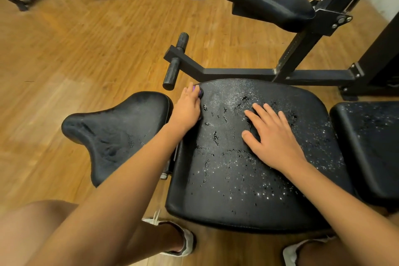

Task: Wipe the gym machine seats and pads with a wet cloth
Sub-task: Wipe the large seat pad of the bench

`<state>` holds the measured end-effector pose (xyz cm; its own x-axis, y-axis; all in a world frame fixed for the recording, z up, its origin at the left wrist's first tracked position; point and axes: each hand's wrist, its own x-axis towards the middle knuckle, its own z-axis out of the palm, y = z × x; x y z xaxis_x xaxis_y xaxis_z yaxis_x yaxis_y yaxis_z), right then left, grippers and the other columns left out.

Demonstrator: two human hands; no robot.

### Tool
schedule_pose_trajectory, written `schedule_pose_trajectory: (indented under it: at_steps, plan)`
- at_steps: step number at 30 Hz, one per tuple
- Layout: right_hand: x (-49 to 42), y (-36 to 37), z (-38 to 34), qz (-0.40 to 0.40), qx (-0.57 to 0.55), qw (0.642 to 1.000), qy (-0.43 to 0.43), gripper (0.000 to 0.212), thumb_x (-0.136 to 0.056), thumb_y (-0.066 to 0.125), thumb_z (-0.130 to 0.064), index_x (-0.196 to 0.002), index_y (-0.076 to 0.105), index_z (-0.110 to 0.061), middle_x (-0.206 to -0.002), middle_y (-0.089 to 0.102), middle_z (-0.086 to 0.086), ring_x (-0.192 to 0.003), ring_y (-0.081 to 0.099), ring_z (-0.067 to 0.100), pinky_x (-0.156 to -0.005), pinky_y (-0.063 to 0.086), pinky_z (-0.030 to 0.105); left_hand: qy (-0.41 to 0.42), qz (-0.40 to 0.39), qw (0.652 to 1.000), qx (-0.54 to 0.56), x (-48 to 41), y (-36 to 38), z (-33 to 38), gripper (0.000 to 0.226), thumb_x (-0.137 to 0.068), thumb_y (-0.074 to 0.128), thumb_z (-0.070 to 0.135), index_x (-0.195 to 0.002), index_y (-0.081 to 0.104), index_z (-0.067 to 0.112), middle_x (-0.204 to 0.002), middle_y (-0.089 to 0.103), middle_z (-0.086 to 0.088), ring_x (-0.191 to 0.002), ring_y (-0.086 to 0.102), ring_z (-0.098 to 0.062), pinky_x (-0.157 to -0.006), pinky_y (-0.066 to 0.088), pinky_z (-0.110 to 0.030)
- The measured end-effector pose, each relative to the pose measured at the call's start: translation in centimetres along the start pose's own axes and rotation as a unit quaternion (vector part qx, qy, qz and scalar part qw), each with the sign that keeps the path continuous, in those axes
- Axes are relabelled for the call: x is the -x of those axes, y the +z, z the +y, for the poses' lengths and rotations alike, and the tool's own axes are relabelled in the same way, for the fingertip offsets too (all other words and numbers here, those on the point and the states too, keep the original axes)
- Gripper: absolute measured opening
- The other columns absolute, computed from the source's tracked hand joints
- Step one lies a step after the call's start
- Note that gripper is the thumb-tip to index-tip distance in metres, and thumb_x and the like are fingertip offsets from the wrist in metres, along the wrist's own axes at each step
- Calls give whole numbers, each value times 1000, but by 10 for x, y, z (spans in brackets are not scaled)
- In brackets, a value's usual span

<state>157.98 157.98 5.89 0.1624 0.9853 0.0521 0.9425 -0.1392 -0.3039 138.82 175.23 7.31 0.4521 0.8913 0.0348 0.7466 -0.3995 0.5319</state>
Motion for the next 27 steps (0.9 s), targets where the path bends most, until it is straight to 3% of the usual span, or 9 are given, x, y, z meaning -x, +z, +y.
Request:
schedule_pose_trajectory:
  at_steps: [4, 9, 12, 15, 17, 21, 24, 27]
  plan:
    - [1, -1, 1, -3, 0, 1000, 2, 60, -100, 28, -54, -155, 23, -30, -164, 12, -6, -152, -1, 15, -123, 1, 46, 8, 2, 999, 36, 97, 1, -9, 42, -103, 43, 9, -145, 44, 4, -162, 26, -10, -148, 24, -24, -110, 16, -17]
    - [4, -2, 0, -8, 3, 1000, 3, 61, -100, 27, -54, -155, 22, -30, -165, 11, -5, -152, -2, 16, -123, 0, 46, 2, -27, 999, 47, 232, 2, -12, 59, -97, 30, 41, -148, 44, 14, -160, 27, -3, -150, 20, -19, -119, 9, -16]
    - [5, -1, -2, -11, 4, 1000, 2, 61, -100, 27, -55, -155, 21, -30, -165, 10, -5, -152, -2, 16, -123, 0, 46, -2, -32, 999, 29, 262, 5, -14, 58, -96, 30, 37, -144, 49, 11, -158, 29, -2, -148, 23, -21, -117, 7, -10]
    - [5, -2, -4, -13, 4, 1000, 2, 61, -100, 26, -55, -156, 20, -30, -165, 9, -5, -152, -3, 16, -123, 0, 46, -3, -21, 1000, 17, 249, 4, -12, 56, -99, 30, 39, -148, 44, 16, -159, 22, 6, -150, 14, -13, -117, 4, -10]
    - [6, -2, -4, -15, 5, 1000, 2, 61, -100, 26, -55, -156, 19, -31, -165, 9, -6, -152, -4, 15, -123, -1, 45, 5, -24, 1000, 14, 224, 4, -12, 50, -103, 36, 29, -151, 38, 18, -161, 18, 8, -151, 10, -12, -121, 7, -19]
    - [7, -2, -4, -8, -1, 1000, -1, 60, -100, 27, -54, -155, 21, -31, -164, 10, -6, -152, -3, 14, -123, -1, 45, 5, -8, 1000, 26, 141, 3, -6, 43, -105, 41, 11, -147, 42, 7, -161, 26, -7, -151, 18, -22, -119, 6, -19]
    - [5, -2, -5, -1, -4, 1000, -3, 60, -100, 29, -53, -155, 23, -31, -164, 12, -7, -152, -2, 14, -123, 1, 45, 4, 10, 1000, 19, 66, -2, -1, 31, -102, 42, 4, -130, 52, -5, -148, 41, -23, -134, 37, -32, -114, 27, -38]
    - [2, -3, -5, 2, -4, 1000, -3, 60, -100, 30, -54, -155, 24, -31, -164, 13, -7, -152, -1, 14, -123, 1, 45, -8, -10, 1000, 0, -10, -2, -7, 25, -101, 40, 7, -121, 53, -2, -138, 45, -23, -127, 41, -38, -102, 39, -48]
